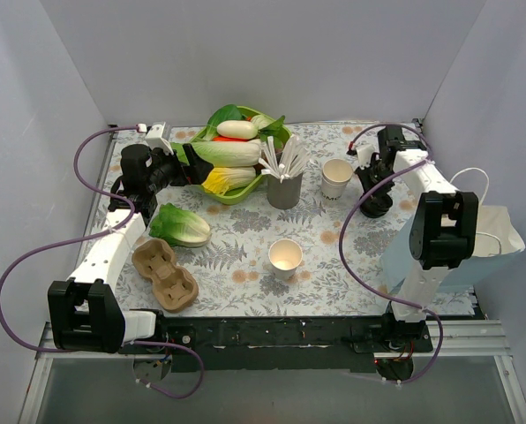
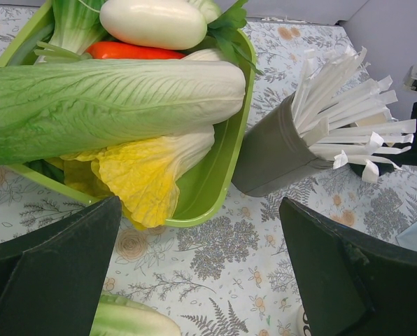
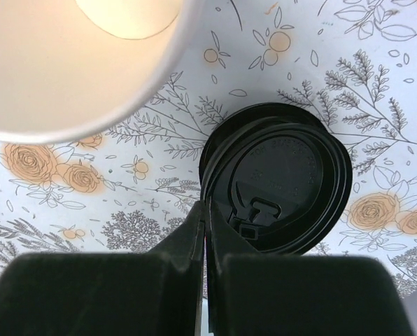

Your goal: Pack the takeout coffee

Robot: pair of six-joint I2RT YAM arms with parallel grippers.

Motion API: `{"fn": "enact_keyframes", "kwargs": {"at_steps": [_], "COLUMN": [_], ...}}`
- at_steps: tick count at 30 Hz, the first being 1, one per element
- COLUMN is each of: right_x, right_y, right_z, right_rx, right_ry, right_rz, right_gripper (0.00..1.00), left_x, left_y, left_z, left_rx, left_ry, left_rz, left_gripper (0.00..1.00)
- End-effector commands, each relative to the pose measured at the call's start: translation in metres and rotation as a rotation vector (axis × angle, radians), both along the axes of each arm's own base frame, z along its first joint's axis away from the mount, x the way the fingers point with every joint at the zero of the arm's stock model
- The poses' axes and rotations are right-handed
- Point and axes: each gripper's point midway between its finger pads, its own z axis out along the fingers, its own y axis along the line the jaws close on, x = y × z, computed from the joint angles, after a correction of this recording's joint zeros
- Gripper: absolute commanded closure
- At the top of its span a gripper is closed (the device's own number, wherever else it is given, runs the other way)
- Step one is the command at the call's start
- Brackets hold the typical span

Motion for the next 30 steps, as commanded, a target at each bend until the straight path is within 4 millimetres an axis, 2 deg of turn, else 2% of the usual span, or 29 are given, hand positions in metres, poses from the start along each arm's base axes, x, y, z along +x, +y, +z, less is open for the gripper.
{"fn": "enact_keyframes", "kwargs": {"at_steps": [1,6,7,8,11,15,17,18,19,20,21,22,24,26,27,30], "right_x": [-0.007,0.011,0.014,0.007,0.005,-0.019,-0.023,-0.022,-0.033,-0.025,-0.027,-0.037,-0.038,-0.041,-0.049,-0.058], "right_y": [-0.003,-0.016,-0.028,-0.031,-0.029,-0.004,-0.001,0.007,-0.004,-0.002,0.005,0.002,0.008,0.010,0.009,0.018], "right_z": [0.028,0.053,0.064,0.054,0.057,0.048,0.054,0.055,0.045,0.047,0.046,0.036,0.033,0.027,0.023,0.012], "right_rx": [0.004,-0.096,-0.163,-0.192,-0.230,-0.213,-0.230,-0.269,-0.353,-0.401,-0.434,-0.465,-0.484,-0.478,-0.469,-0.412], "right_ry": [-0.039,-0.168,-0.217,-0.211,-0.262,-0.227,-0.264,-0.297,-0.296,-0.358,-0.387,-0.379,-0.399,-0.363,-0.313,-0.231], "right_rz": [0.006,0.007,-0.016,-0.008,0.045,0.150,0.162,0.200,0.205,0.250,0.291,0.318,0.353,0.351,0.344,0.377], "right_gripper": [0.99,0.99,0.99,0.99,0.99,0.99,0.99,0.99,0.99,0.99,0.99,0.99,0.99,0.99,0.99,0.99], "left_x": [0.002,0.002,0.002,0.003,0.004,0.005,0.005,0.005,0.004,0.004,0.004,0.003,0.003,0.003,0.004,0.003], "left_y": [-0.003,-0.003,-0.004,-0.004,-0.005,-0.005,-0.005,-0.005,-0.005,-0.005,-0.006,-0.006,-0.007,-0.006,-0.006,-0.006], "left_z": [0.024,0.022,0.020,0.020,0.019,0.020,0.020,0.018,0.017,0.016,0.014,0.014,0.013,0.014,0.013,0.014], "left_rx": [-0.005,-0.005,-0.006,-0.008,-0.016,-0.018,-0.019,-0.020,-0.021,-0.021,-0.025,-0.026,-0.026,-0.025,-0.024,-0.023], "left_ry": [-0.056,-0.051,-0.047,-0.046,-0.044,-0.044,-0.045,-0.042,-0.039,-0.038,-0.031,-0.030,-0.026,-0.029,-0.029,-0.032], "left_rz": [-0.015,-0.015,-0.016,-0.017,-0.020,-0.018,-0.018,-0.019,-0.019,-0.019,-0.019,-0.020,-0.023,-0.022,-0.021,-0.019], "left_gripper": [0.02,0.02,0.02,0.02,0.02,0.02,0.02,0.02,0.02,0.02,0.02,0.02,0.02,0.02,0.02,0.02]}}
